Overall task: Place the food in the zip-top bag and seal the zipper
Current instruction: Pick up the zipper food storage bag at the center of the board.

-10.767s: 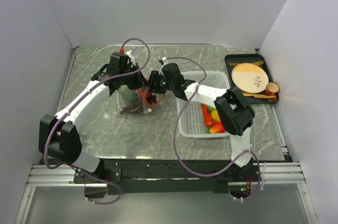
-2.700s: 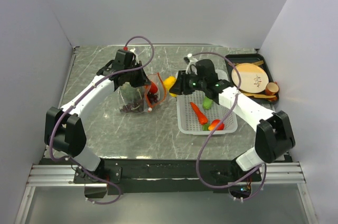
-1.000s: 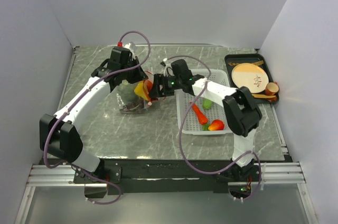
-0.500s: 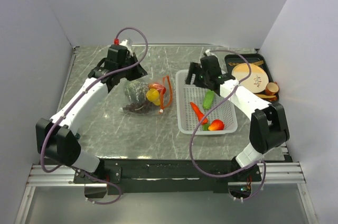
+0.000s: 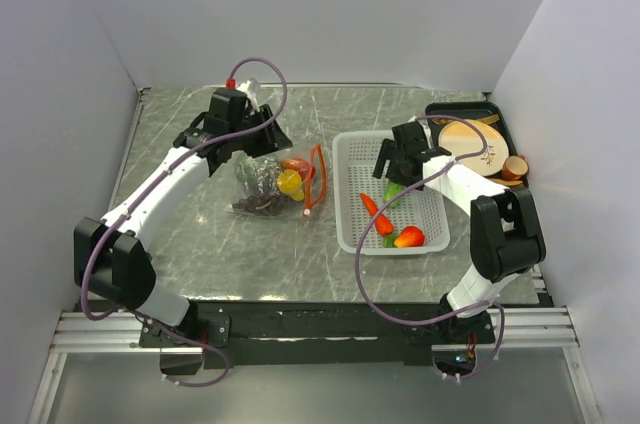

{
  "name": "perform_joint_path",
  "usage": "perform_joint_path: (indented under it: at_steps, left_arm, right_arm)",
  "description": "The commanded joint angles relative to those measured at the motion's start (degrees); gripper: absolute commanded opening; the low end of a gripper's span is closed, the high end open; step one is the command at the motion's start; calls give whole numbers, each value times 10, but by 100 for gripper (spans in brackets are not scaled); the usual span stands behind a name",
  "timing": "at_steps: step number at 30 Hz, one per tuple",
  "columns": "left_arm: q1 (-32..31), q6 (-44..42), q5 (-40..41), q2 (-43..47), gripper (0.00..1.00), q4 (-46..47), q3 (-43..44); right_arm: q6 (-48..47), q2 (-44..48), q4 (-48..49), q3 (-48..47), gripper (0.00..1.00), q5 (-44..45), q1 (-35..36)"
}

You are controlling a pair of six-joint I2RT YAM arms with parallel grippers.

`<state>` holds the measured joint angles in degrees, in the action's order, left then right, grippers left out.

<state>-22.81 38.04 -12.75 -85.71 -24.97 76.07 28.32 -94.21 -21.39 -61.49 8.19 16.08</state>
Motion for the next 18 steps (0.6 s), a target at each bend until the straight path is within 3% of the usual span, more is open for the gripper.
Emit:
perform_joint_path:
  at_steps: [1, 11, 18]
  left_arm:
    - [-49, -4, -6, 25, 53, 27, 3]
    - [-133, -24, 117, -29, 55, -20, 39]
    - [-147, -22, 188, -70, 48, -36, 51]
  right_arm:
    - [6, 5, 23, -9, 91, -4, -10]
    - [2, 18, 30, 4, 91, -19, -20]
    - [-4, 25, 35, 12, 91, -26, -29]
